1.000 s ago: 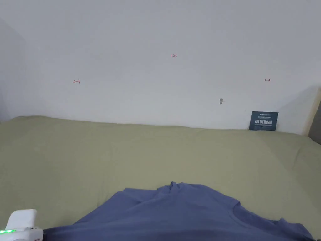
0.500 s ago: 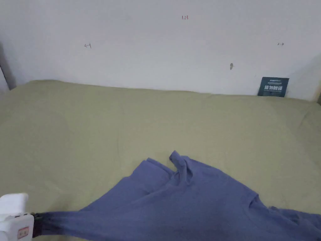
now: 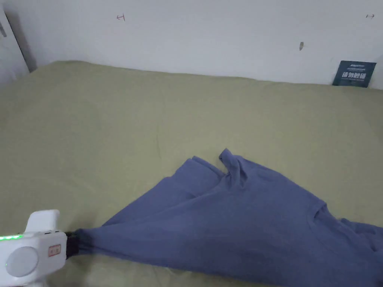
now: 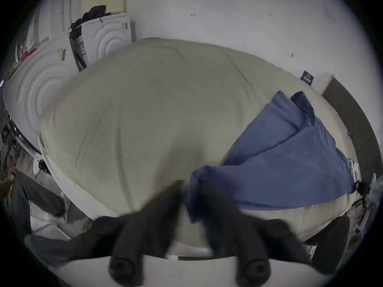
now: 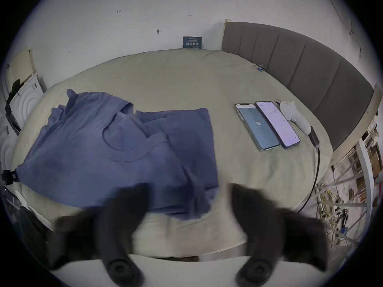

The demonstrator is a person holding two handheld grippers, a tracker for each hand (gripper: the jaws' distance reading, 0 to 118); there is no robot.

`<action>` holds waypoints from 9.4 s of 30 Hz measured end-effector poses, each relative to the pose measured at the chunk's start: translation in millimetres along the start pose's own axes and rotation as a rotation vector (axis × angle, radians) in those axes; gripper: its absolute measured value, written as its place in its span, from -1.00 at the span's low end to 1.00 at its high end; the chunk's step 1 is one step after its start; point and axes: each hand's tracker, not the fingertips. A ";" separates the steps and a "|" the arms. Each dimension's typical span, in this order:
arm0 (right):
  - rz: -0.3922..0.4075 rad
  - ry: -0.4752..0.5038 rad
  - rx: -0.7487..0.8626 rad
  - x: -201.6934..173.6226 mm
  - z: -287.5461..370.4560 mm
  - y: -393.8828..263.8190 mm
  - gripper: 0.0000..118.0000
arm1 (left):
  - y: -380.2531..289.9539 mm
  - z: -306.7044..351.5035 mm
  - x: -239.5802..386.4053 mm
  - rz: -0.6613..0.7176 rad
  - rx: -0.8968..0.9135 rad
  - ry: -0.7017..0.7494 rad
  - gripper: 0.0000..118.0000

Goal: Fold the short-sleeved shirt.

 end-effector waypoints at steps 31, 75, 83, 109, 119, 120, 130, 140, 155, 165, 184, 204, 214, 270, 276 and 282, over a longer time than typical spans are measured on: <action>0.296 0.358 0.113 -212.2 73.9 -65.0 -1.00 | 8.6 -12.8 -38.2 0.003 -0.027 -0.028 1.00; 0.415 0.271 -0.081 -231.9 -201.2 215.8 0.77 | 32.5 -55.0 4.0 -0.079 -0.176 -0.033 -0.97; 0.463 0.271 -0.107 -245.9 -193.8 204.9 -0.99 | 31.3 -56.9 3.7 -0.088 -0.177 -0.023 -0.97; 0.241 0.059 0.632 -74.6 229.3 369.8 -0.99 | 278.5 175.9 136.6 -0.157 0.444 -0.116 -0.97; 0.199 0.014 0.670 -64.9 239.6 442.5 -0.99 | 383.6 204.3 192.1 -0.233 0.548 0.065 -0.98; 0.196 0.016 0.670 -66.4 237.6 451.3 -0.99 | 392.0 203.7 194.6 -0.225 0.549 0.070 -0.98; 0.188 -0.016 0.715 -110.1 191.3 553.1 -0.99 | 482.7 169.2 219.6 -0.197 0.585 0.098 -0.98; 0.135 -0.027 0.686 -139.7 99.7 596.9 -0.99 | 518.1 69.6 249.8 -0.182 0.582 0.148 -0.98; 0.201 0.036 0.364 -124.6 -79.9 414.3 -0.99 | 365.7 -106.9 233.2 -0.274 0.283 0.126 -0.98; 0.176 0.070 0.214 -62.3 -62.9 206.0 -0.99 | 192.8 -85.9 183.3 -0.280 0.174 0.059 -0.98; 0.114 0.140 0.075 9.3 34.2 -23.7 -0.99 | -21.6 18.0 89.8 -0.208 0.044 -0.004 -0.98; 0.062 0.101 0.052 15.1 17.5 -49.8 0.76 | -31.9 30.8 84.9 -0.144 0.047 -0.027 0.84; 0.026 0.094 0.095 10.0 67.5 -53.3 -1.00 | -40.7 42.1 63.8 -0.105 0.018 -0.081 -1.00; 0.098 0.149 0.021 -19.3 -67.1 147.6 -0.98 | 151.6 -76.5 155.9 -0.274 -0.059 -0.118 -0.98; 0.118 0.121 -0.046 -31.2 -123.3 174.4 -0.97 | 180.5 -129.9 175.0 -0.283 -0.098 -0.111 -0.98; 0.126 0.119 -0.079 -34.0 -149.3 168.2 -0.96 | 173.9 -157.6 176.5 -0.264 -0.127 -0.113 -0.97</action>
